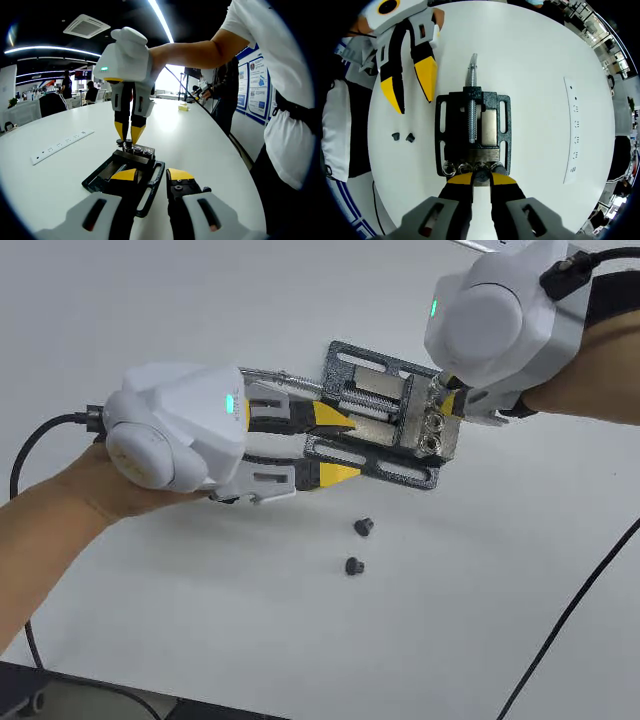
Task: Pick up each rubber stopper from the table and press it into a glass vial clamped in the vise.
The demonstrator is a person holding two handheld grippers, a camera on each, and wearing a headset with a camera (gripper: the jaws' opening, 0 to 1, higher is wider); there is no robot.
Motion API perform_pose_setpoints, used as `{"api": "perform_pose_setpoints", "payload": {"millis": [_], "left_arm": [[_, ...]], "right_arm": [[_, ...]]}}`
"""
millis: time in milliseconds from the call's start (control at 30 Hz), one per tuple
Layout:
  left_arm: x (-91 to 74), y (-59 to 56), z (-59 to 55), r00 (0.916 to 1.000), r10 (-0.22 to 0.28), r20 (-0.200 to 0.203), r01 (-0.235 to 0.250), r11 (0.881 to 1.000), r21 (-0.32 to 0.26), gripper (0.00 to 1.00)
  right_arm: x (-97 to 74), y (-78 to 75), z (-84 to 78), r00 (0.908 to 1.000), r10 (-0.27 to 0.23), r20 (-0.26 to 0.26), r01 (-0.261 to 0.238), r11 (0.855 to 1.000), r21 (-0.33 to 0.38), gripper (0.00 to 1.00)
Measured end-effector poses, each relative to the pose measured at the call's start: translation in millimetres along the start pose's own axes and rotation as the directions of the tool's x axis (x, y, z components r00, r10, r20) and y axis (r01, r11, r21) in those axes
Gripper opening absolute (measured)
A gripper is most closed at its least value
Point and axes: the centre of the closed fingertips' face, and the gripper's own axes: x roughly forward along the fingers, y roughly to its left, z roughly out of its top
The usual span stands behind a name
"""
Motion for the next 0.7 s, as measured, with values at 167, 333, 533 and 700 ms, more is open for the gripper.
{"api": "perform_pose_setpoints", "payload": {"millis": [167, 333, 533, 700], "left_arm": [[-0.2, 0.3, -1.3, 1.0000, 0.001, -0.001, -0.001, 1.000, -0.003, 0.19], [0.9, 0.4, -0.7, 1.0000, -0.001, 0.000, 0.001, 1.000, -0.002, 0.19], [2.2, 0.6, 0.2, 1.0000, -0.001, 0.001, 0.001, 1.000, -0.002, 0.19], [4.0, -1.6, 3.1, 1.0000, -0.002, -0.001, 0.002, 1.000, -0.001, 0.19]], "right_arm": [[0.5, 1.7, 0.0, 0.9999, 0.010, 0.007, -0.010, 1.000, 0.005, 0.14], [-0.1, 2.7, -0.1, 0.9998, 0.014, 0.014, -0.014, 1.000, 0.008, 0.15], [-2.2, 3.9, -0.8, 0.9997, 0.011, 0.024, -0.011, 1.000, 0.012, 0.16], [-3.7, 2.5, 1.2, 0.9992, 0.000, 0.040, -0.001, 1.000, 0.013, 0.16]]}}
